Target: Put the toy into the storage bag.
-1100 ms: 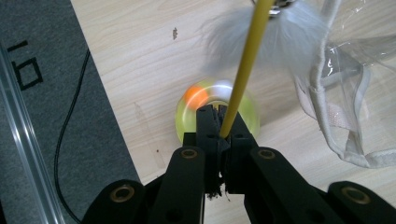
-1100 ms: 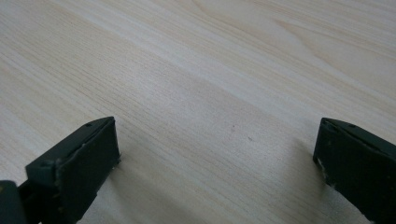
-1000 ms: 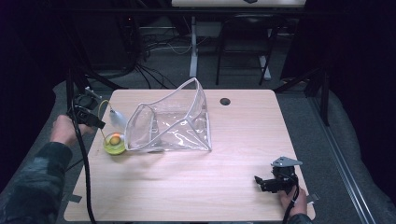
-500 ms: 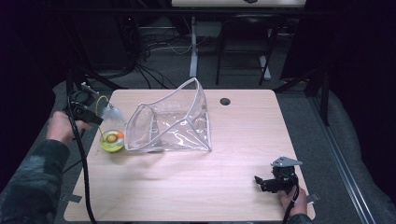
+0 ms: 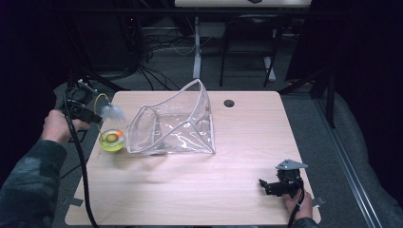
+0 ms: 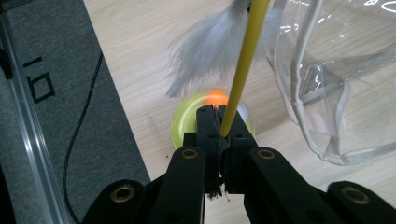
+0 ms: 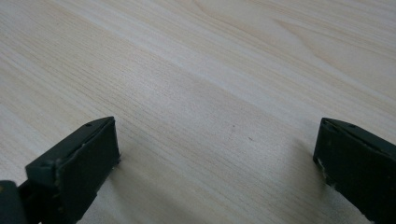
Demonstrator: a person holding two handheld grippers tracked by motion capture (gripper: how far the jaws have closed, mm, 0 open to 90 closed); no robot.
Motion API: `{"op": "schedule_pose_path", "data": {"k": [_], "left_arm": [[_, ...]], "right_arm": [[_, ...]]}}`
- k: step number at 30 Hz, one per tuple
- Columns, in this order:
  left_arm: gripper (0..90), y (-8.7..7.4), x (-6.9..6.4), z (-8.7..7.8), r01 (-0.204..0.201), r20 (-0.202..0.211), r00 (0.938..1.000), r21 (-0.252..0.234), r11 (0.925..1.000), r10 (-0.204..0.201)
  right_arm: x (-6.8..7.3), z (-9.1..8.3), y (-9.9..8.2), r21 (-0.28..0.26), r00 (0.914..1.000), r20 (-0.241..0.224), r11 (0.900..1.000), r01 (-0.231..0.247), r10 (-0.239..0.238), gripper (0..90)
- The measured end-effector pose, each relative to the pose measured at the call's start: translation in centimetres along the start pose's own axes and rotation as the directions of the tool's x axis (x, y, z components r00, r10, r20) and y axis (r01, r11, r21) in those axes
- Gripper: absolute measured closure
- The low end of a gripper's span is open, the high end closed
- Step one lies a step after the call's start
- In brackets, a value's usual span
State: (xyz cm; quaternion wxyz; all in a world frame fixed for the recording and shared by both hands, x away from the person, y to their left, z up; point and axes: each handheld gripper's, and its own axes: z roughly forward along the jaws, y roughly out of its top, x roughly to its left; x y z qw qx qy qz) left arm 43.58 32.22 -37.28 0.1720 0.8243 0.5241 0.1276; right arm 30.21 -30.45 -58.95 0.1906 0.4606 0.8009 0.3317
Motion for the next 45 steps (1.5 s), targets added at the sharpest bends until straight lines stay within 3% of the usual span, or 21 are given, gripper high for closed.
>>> {"op": "schedule_pose_path", "data": {"k": [34, 45], "left_arm": [[87.9, 3.2, -1.0, -5.1, -0.052, -0.018, 0.9985, -0.05, 0.9974, 0.051], [87.9, 3.9, -0.9, -7.0, -0.05, -0.038, 0.9982, -0.074, 0.996, 0.047]], "right_arm": [[0.0, 0.0, 0.0, 0.0, 1.0, -0.003, 1.0, 0.001, -0.001, 0.0], [0.0, 0.0, 0.0, 0.002, 1.0, -0.003, 1.0, 0.002, -0.002, 0.0]]}}
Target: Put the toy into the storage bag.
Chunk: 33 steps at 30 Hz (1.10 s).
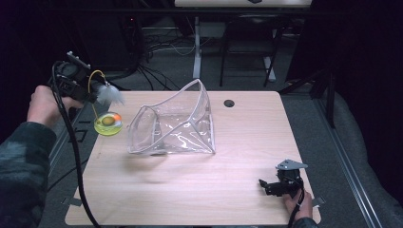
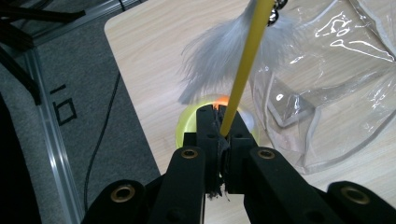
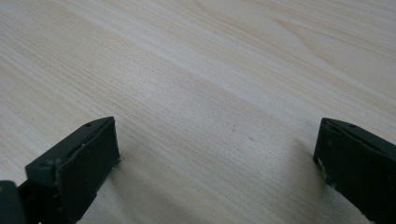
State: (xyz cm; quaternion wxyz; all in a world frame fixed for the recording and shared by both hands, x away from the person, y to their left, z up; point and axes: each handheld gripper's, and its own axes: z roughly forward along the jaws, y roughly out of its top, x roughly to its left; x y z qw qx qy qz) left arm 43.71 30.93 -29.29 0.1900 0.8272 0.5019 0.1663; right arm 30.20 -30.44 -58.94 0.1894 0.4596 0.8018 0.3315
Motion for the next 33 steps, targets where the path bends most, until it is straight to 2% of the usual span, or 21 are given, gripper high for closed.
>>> {"op": "schedule_pose_path", "data": {"k": [11, 22, 33], "left_arm": [[87.9, 0.6, 0.0, -1.8, 0.008, 0.003, 1.0, -0.047, 0.9989, -0.008], [87.8, 1.9, -0.9, -2.5, -0.042, 0.001, 0.9991, 0.007, 0.9991, 0.042], [87.8, 3.1, -1.9, -3.5, -0.065, 0.01, 0.9978, -0.008, 0.9978, 0.065]], "right_arm": [[0.0, 0.0, 0.0, -0.002, 1.0, 0.001, 1.0, -0.001, 0.001, 0.0], [0.0, 0.0, 0.0, -0.001, 1.0, 0.0, 1.0, -0.001, 0.001, 0.0], [0.0, 0.0, 0.0, -0.002, 1.0, 0.0, 1.0, -0.001, 0.001, 0.0]]}}
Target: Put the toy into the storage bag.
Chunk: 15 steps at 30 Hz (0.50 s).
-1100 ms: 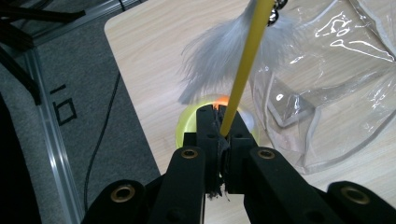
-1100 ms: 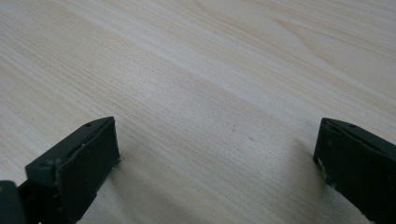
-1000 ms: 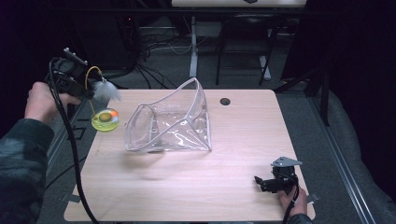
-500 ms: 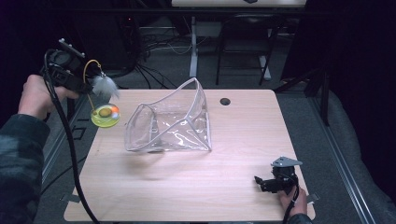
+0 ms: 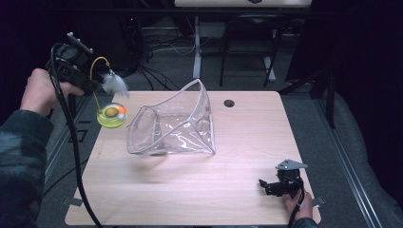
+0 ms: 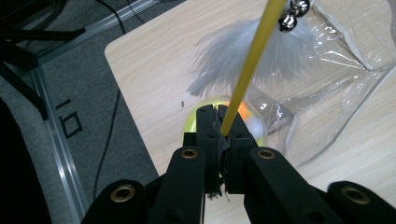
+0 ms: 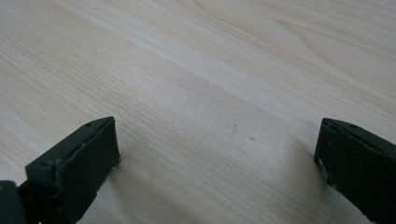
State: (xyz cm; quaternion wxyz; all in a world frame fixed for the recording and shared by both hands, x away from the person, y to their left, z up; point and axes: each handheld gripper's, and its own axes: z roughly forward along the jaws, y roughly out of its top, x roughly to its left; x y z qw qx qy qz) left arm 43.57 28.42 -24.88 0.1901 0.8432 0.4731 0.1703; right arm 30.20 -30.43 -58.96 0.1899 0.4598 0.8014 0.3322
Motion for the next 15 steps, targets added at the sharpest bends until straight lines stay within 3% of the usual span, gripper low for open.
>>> {"op": "schedule_pose_path", "data": {"k": [15], "left_arm": [[87.8, 1.8, -1.3, -1.7, -0.037, 0.012, 0.9992, -0.032, 0.9988, 0.038]], "right_arm": [[0.0, 0.0, 0.0, 0.001, 1.0, -0.002, 1.0, 0.0, 0.0, 0.0]]}}
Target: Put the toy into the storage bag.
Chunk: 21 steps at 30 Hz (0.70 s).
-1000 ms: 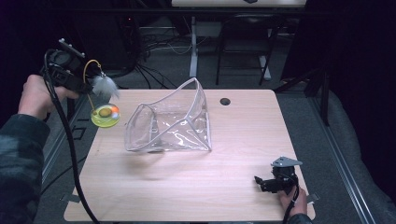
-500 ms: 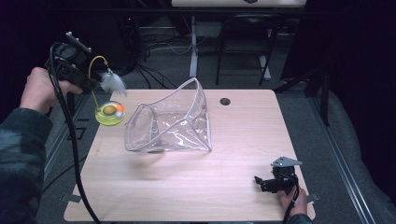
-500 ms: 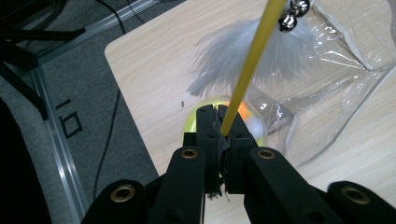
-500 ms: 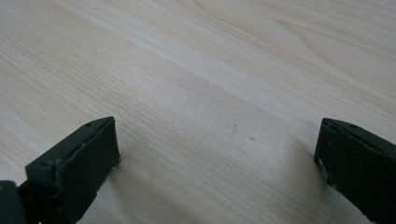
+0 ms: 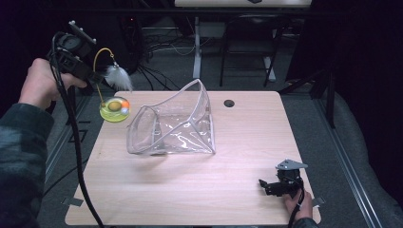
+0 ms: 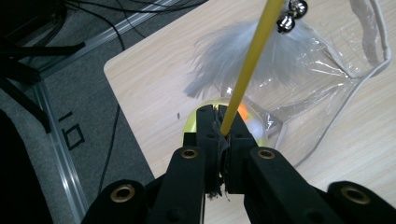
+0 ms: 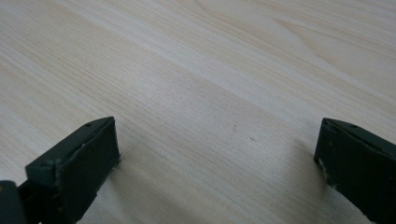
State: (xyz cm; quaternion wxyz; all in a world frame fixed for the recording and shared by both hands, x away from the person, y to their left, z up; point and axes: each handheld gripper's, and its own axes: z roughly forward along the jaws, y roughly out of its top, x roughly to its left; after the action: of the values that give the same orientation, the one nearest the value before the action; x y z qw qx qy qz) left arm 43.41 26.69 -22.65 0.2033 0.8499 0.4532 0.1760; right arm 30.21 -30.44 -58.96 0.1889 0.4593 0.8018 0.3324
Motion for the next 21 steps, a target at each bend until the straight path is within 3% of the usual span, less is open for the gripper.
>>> {"op": "schedule_pose_path", "data": {"k": [16, 21], "left_arm": [[87.8, 1.5, -1.8, 0.3, -0.053, 0.035, 0.998, 0.009, 0.9985, 0.053], [87.8, 1.7, -2.4, 0.5, -0.064, 0.064, 0.9959, -0.006, 0.998, 0.064]], "right_arm": [[0.0, 0.0, 0.0, -0.001, 1.0, 0.002, 1.0, 0.0, 0.0, 0.0], [0.0, 0.0, 0.0, -0.001, 1.0, 0.001, 1.0, 0.0, 0.0, 0.0]]}}
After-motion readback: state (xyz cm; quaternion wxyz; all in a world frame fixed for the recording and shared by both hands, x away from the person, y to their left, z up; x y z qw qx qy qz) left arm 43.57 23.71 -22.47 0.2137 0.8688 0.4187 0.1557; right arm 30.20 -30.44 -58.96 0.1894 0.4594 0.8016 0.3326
